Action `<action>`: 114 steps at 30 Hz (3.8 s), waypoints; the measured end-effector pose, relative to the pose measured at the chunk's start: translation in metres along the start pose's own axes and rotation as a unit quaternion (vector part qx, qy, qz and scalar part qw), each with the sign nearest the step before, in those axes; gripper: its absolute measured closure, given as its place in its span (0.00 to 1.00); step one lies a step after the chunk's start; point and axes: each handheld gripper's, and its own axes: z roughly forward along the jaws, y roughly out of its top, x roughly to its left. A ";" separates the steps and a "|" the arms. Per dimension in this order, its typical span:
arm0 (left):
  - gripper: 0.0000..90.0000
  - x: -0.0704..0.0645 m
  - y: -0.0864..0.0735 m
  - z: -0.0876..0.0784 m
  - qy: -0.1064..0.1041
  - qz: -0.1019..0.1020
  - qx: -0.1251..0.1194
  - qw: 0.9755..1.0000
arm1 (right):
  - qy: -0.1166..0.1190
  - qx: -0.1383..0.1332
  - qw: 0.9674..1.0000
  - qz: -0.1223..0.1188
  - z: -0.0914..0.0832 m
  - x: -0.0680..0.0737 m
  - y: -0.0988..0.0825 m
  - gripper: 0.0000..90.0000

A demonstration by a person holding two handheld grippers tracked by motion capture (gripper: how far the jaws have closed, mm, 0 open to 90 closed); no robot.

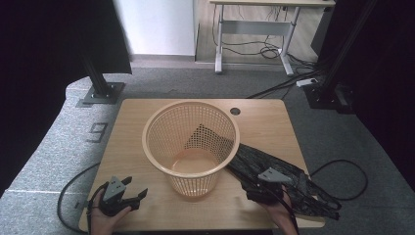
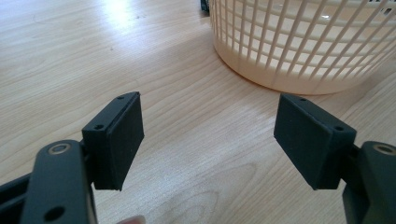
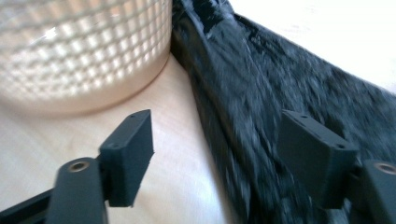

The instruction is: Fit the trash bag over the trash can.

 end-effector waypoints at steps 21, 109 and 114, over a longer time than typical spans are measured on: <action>0.27 0.000 -0.001 0.004 0.005 0.009 0.019 1.000 | -0.086 0.073 0.993 0.042 0.094 -0.010 0.017 0.35; 0.28 -0.008 0.000 0.012 -0.010 0.005 0.035 0.999 | -0.044 -0.204 0.975 0.078 -0.053 -0.062 0.051 0.98; 0.28 -0.006 -0.002 0.013 -0.011 0.003 0.038 0.999 | -0.047 -0.215 0.973 0.076 -0.062 -0.061 0.056 0.98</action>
